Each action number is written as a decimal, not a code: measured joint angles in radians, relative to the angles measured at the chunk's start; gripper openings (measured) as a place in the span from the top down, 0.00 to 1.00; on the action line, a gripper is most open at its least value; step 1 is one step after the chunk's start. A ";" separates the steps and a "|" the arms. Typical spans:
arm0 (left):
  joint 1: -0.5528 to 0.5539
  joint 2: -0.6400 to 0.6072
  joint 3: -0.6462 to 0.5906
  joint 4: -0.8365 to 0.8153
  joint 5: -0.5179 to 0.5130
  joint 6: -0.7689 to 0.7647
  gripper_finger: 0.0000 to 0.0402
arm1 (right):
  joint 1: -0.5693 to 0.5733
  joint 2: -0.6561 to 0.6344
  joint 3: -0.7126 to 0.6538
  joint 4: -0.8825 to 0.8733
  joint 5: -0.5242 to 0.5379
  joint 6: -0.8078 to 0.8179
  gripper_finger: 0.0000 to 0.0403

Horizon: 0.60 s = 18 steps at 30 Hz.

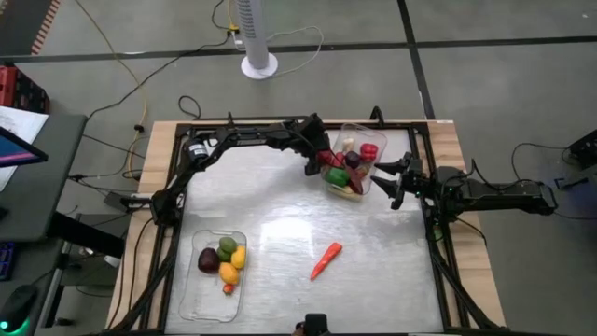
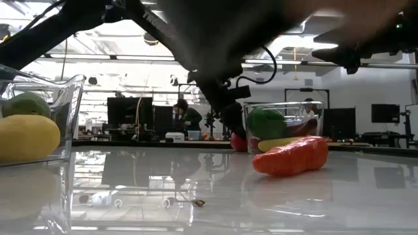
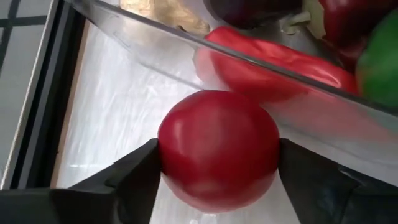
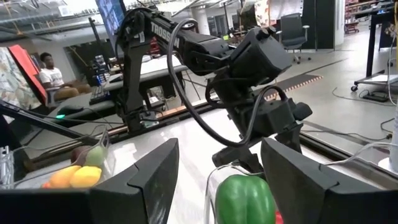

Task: Sort produce into baskets
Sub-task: Put the red tomato into the bottom transparent bin

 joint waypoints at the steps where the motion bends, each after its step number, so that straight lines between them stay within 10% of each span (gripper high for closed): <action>1: -0.002 0.000 0.000 0.005 -0.005 0.002 0.33 | 0.000 0.000 0.000 0.000 0.000 0.000 0.37; 18: 0.019 -0.218 0.000 -0.184 -0.068 -0.014 0.40 | 0.001 0.000 0.000 0.003 -0.002 0.003 0.37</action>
